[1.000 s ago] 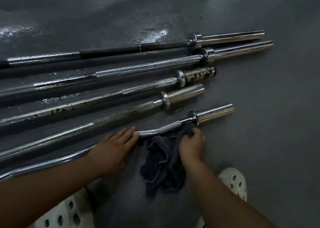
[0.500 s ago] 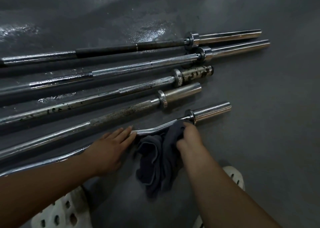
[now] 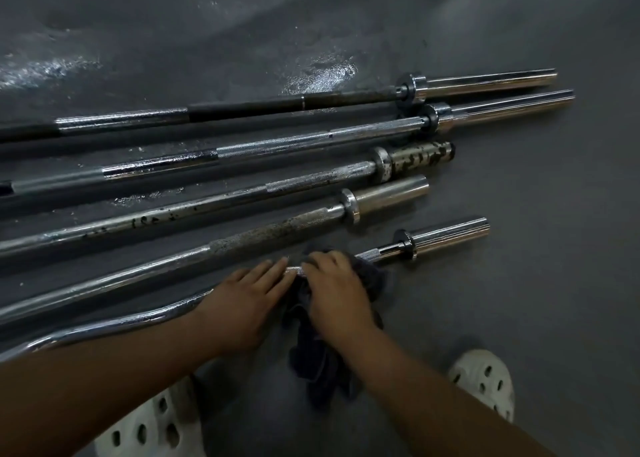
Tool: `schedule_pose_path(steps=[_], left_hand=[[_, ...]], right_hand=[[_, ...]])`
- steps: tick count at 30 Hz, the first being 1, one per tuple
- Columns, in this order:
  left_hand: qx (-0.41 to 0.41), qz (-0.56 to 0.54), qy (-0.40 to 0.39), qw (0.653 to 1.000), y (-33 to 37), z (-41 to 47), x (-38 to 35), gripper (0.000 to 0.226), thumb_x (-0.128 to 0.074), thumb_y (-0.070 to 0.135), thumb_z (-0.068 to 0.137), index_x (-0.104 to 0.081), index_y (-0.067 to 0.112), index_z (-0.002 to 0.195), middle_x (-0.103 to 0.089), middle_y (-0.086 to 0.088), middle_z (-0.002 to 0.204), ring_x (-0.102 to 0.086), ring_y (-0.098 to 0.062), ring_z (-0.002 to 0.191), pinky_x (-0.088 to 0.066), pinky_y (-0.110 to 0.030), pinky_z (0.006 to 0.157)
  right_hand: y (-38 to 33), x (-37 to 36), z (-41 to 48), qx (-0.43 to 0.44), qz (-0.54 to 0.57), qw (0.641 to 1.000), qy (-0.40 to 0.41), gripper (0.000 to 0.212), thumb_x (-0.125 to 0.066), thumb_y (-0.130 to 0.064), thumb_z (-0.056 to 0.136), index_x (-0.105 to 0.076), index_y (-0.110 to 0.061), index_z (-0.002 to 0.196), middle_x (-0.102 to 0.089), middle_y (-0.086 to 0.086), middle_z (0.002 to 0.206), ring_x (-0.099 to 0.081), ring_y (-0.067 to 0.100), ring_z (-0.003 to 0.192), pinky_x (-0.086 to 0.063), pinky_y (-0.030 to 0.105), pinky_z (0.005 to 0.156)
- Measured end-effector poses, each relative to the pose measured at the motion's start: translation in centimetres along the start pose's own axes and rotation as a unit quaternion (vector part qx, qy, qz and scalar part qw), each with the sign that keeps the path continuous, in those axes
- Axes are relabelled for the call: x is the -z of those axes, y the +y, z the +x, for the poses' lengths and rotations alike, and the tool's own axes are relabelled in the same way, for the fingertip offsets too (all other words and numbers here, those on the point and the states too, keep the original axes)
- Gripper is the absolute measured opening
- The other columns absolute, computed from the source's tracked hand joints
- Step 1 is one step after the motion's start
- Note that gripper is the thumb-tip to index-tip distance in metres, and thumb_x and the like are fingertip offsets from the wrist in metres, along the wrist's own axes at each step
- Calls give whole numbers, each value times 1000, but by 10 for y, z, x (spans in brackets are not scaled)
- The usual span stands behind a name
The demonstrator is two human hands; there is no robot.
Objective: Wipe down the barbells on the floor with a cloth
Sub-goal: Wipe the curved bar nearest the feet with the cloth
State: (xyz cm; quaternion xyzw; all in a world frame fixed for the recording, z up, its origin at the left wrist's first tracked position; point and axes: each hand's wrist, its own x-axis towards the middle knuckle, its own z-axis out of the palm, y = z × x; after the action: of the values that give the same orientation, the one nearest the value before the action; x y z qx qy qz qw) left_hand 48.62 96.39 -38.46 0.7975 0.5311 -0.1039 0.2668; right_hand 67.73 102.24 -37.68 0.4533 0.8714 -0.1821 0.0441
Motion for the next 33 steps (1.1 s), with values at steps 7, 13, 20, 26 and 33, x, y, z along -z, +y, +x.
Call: schedule_pose_path(steps=[7, 13, 20, 26, 33], left_hand=[[-16, 3, 21, 1000, -4, 0, -7, 85, -44, 43, 72, -40, 6, 149, -36, -16, 155, -51, -31, 133, -50, -43, 100], [-34, -13, 1, 999, -11, 0, -3, 89, -42, 42, 71, -31, 9, 153, -32, -15, 158, -48, -30, 136, -49, -43, 102], [-24, 8, -32, 999, -3, 2, 7, 90, -43, 39, 85, 4, 14, 158, 5, -9, 166, -12, -24, 152, -21, -35, 121], [-19, 15, -51, 998, 1, 1, 8, 95, -39, 42, 81, 12, 15, 156, 15, -9, 164, -4, -24, 153, -15, -35, 122], [-17, 16, -54, 998, 0, 3, 10, 94, -45, 38, 87, 14, 16, 156, 19, -8, 164, -2, -23, 153, -15, -34, 121]], right_hand=[[44, 14, -10, -165, 33, 984, 63, 64, -57, -2, 65, -61, -17, 127, -53, 8, 133, -45, 34, 119, -40, 39, 107], [82, 29, -3, -160, 77, 984, 10, 76, -66, -9, 72, -46, -23, 144, -41, 8, 143, -41, 30, 127, -42, 40, 107], [44, 25, 3, -30, 36, 998, -46, 58, -57, -14, 77, -55, -23, 133, -53, 3, 135, -44, 31, 122, -45, 40, 100], [50, 19, -6, -159, 41, 986, -8, 58, -58, -29, 77, -54, -24, 134, -53, 7, 133, -42, 29, 129, -41, 38, 104], [77, 33, -6, -213, -31, 976, 31, 42, -62, -18, 77, -63, -18, 119, -47, 11, 133, -43, 34, 121, -51, 42, 92]])
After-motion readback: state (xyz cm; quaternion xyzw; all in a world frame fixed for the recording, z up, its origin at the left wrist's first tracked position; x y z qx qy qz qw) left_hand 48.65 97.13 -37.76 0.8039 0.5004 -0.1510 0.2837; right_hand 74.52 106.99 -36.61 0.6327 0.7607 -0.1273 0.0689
